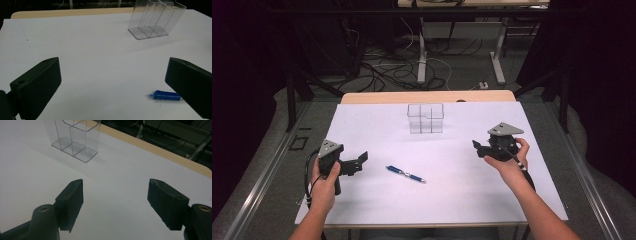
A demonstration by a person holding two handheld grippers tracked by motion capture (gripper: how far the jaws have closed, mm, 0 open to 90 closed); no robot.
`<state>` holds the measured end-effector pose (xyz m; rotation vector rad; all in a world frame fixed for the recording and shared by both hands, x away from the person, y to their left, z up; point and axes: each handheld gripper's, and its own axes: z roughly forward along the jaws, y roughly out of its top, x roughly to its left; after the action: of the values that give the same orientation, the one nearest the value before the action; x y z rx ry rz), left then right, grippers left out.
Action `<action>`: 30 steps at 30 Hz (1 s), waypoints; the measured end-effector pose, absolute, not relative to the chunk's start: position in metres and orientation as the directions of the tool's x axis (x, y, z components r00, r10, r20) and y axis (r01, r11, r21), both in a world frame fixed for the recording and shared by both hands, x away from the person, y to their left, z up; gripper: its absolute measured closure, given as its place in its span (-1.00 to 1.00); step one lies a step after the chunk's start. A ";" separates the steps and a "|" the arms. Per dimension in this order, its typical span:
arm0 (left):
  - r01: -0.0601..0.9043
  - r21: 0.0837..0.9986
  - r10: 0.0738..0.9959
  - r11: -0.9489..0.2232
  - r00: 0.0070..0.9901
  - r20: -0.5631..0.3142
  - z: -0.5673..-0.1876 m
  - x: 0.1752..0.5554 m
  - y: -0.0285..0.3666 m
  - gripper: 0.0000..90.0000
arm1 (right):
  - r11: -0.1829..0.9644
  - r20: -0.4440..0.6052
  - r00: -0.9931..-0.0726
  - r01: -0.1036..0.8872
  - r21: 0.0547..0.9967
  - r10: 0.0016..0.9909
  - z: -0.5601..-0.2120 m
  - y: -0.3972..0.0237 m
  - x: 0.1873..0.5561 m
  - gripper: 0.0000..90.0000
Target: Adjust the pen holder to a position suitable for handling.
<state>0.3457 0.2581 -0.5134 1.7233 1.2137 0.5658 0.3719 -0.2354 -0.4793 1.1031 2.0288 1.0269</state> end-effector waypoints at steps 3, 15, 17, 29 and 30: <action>0.481 0.873 0.903 -0.087 0.408 -0.135 -0.513 0.346 0.258 -0.99 | 0.372 -0.153 -0.486 0.394 0.841 0.861 -0.476 -0.231 0.374 -0.35; 0.483 0.871 0.904 -0.091 0.407 -0.132 -0.514 0.346 0.260 -0.99 | 0.473 -0.219 -0.556 0.369 0.800 0.802 -0.458 -0.205 0.386 -0.33; 0.484 0.871 0.904 -0.089 0.407 -0.133 -0.514 0.346 0.260 -0.99 | 0.490 -0.228 -0.565 0.369 0.790 0.793 -0.457 -0.202 0.389 -0.33; 0.482 0.873 0.905 -0.078 0.401 -0.140 -0.514 0.346 0.261 -0.99 | 0.602 -0.309 -0.617 0.348 0.718 0.724 -0.442 -0.179 0.403 -0.33; 0.483 0.872 0.905 -0.078 0.400 -0.141 -0.514 0.346 0.261 -0.99 | 0.606 -0.310 -0.619 0.348 0.715 0.721 -0.442 -0.177 0.404 -0.33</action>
<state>0.3461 0.2610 -0.5143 1.7153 1.2233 0.5625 0.4045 -0.1770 -0.4416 0.8405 2.2410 0.8246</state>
